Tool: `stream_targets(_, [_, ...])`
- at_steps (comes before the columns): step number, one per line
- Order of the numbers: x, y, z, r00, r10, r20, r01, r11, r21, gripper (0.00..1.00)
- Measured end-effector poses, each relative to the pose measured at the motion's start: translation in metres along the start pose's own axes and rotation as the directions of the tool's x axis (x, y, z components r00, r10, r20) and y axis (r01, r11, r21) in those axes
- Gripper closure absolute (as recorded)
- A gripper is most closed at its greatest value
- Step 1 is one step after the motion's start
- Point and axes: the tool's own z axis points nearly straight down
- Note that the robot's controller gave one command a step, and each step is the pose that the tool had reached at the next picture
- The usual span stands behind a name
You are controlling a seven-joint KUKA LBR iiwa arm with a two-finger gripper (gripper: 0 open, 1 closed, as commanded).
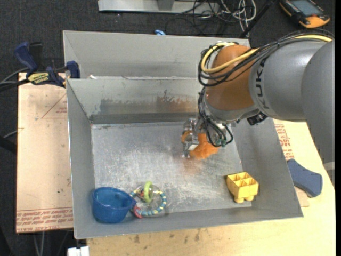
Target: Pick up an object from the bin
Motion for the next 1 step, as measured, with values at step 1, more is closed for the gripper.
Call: stream_targets(1, [0.0004, -0.0001, -0.0099, 1.0, 0.0, 0.0, 0.0, 1.0, 0.0, 1.0])
